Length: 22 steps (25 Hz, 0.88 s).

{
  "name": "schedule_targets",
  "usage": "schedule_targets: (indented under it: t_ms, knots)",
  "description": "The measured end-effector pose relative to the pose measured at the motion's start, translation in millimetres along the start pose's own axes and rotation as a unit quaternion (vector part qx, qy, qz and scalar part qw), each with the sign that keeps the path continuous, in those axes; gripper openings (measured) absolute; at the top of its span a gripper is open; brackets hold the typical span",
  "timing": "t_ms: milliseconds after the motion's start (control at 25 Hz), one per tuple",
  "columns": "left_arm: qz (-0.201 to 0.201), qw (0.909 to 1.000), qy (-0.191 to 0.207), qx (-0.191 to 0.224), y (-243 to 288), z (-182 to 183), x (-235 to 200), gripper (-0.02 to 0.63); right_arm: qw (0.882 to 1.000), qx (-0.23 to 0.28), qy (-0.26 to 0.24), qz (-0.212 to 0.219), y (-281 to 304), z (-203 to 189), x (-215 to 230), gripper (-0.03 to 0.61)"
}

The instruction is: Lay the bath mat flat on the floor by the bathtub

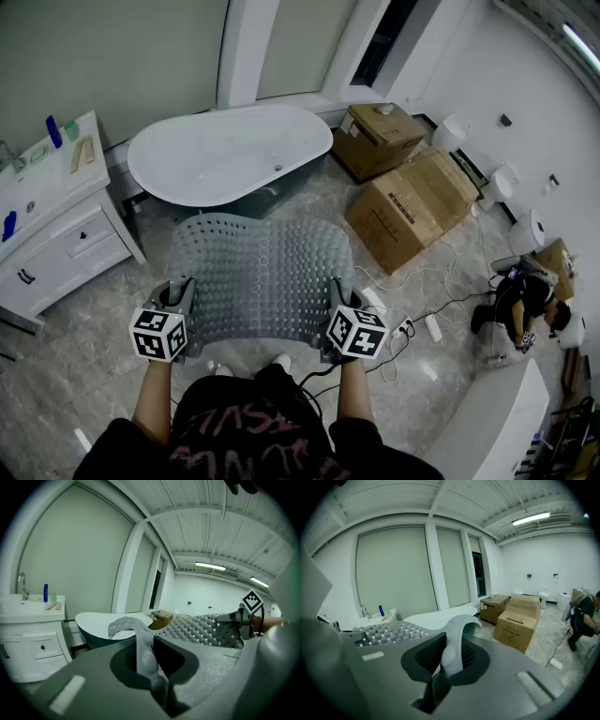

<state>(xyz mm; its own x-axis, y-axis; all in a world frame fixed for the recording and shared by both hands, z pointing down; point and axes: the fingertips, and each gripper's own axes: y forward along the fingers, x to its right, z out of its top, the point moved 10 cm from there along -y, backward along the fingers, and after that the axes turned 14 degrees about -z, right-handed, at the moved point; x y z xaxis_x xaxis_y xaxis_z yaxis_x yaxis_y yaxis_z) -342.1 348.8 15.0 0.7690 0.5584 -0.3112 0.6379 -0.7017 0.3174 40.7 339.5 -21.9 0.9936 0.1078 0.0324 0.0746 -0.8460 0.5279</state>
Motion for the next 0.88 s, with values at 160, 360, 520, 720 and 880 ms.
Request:
schedule_targets:
  t_ms: [160,360,520,720,880]
  knots:
    - [-0.001,1.0000,0.002,0.000,1.8,0.8,1.2,0.029,1.000,0.001,-0.002,0.000,0.1,0.4,1.4,0.046]
    - [-0.004,1.0000,-0.005,-0.001,0.6,-1.0,-0.1,0.031,1.000,0.000,-0.002,-0.003,-2.8,-2.4,1.9,0.046]
    - [-0.011,0.9999,-0.001,-0.003,-0.9,-1.6,1.5,0.029,1.000,0.002,-0.001,-0.004,-6.0,-4.2,0.9,0.044]
    - [-0.018,0.9998,0.007,-0.006,-2.0,-2.2,3.2,0.030,1.000,0.007,0.004,-0.009,-9.6,-8.0,1.6,0.044]
    - [-0.026,0.9996,0.009,-0.007,-1.7,-1.7,4.0,0.029,1.000,0.014,0.020,-0.006,-13.8,-13.1,2.3,0.048]
